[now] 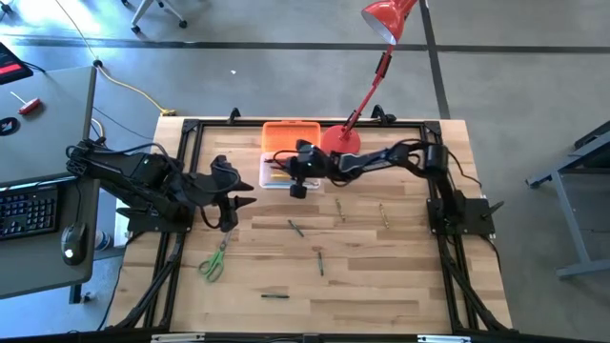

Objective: Pick & place school supplies into a supply box
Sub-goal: Put the black pen into the orange supply box, then put the right green crayon into the orange supply box

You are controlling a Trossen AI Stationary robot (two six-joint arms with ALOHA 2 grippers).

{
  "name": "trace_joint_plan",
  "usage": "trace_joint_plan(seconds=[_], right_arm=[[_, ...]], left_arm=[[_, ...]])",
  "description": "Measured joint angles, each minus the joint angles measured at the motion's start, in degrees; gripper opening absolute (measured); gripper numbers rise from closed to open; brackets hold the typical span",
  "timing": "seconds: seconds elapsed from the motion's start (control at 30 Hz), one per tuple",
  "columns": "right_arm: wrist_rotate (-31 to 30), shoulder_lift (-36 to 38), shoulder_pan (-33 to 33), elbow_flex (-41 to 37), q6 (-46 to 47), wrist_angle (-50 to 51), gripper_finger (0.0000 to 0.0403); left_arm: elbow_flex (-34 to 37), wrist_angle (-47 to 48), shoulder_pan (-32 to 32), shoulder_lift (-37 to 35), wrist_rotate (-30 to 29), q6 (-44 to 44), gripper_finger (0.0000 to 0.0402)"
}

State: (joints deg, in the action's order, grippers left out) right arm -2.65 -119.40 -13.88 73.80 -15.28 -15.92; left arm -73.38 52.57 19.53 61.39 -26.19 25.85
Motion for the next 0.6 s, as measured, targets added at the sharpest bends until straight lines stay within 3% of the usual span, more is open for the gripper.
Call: trace_joint_plan(seconds=[0.3, 0.4, 0.6], right_arm=[[-5.5, -1.0, 0.5, 2.5, -1.3, 6.7, 0.0121], [-6.9, 0.4, 1.5, 2.5, -1.3, 9.9, 0.0133], [-3.2, 2.2, 3.3, 2.5, -2.0, 21.8, 0.0139]], left_arm=[[0.0, 3.5, 0.0, 0.0, -0.1, 1.6, 0.0177], [0.0, 3.5, 0.0, 0.0, -0.1, 1.7, 0.0177], [0.0, 3.5, 0.0, 0.0, 1.3, 2.1, 0.0177]])
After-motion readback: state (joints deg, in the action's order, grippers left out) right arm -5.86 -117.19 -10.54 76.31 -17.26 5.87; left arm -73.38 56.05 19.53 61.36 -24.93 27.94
